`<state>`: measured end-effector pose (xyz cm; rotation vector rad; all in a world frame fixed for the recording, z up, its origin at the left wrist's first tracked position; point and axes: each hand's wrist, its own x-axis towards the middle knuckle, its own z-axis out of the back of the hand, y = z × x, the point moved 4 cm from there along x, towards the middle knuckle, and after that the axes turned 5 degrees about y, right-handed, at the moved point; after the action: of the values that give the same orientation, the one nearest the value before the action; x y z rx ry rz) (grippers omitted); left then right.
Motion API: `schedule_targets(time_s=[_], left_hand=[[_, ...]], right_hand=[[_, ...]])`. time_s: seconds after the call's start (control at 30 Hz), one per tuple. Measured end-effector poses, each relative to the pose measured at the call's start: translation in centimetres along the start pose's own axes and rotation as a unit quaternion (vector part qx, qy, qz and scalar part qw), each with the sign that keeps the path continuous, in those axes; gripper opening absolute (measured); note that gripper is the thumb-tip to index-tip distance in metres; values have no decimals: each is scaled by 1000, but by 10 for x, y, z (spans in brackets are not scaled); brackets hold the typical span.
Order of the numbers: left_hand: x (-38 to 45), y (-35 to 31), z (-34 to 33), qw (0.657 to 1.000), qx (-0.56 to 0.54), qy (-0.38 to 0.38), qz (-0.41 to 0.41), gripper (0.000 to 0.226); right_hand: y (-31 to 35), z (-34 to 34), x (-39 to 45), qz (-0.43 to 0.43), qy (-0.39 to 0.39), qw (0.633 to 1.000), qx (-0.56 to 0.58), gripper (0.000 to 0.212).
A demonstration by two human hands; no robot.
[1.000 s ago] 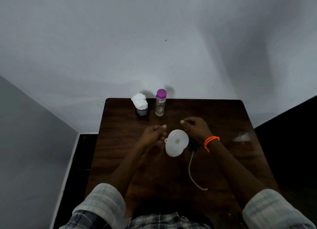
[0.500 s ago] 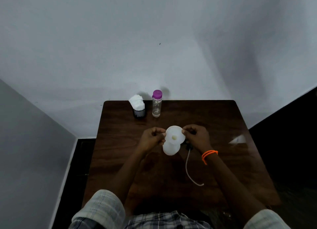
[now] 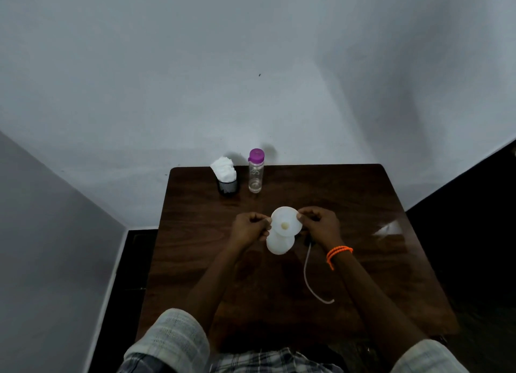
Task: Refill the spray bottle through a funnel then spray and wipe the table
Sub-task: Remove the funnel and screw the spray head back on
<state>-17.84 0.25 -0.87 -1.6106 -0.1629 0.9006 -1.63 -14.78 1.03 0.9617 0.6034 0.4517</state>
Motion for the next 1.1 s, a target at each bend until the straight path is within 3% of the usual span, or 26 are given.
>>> schedule_targets(time_s=[0.23,0.4,0.5,0.77,0.97,1.1], left_hand=[[3,1,2,999,1,20,33,14],[4,-12,5,997,-44,42,39,18],[6,-27,9,992,-99,60,43,17],[42,-54,20,996,-80,49,8,18],[80,-37,16,986,-143,38,77,21],[105,-20,13,979,-159,32,121,23]], right_hand=[[2,-3,-1,-17,9,1000,-7,16],[14,2,0,-35,26,998,47,6],[25,7,7,-37,43,994,90,10],[35,5,39,-25,81,987,133,22],[20,-13,74,-75,64,978,183,22],[8,-30,98,-120,54,952,276,15]])
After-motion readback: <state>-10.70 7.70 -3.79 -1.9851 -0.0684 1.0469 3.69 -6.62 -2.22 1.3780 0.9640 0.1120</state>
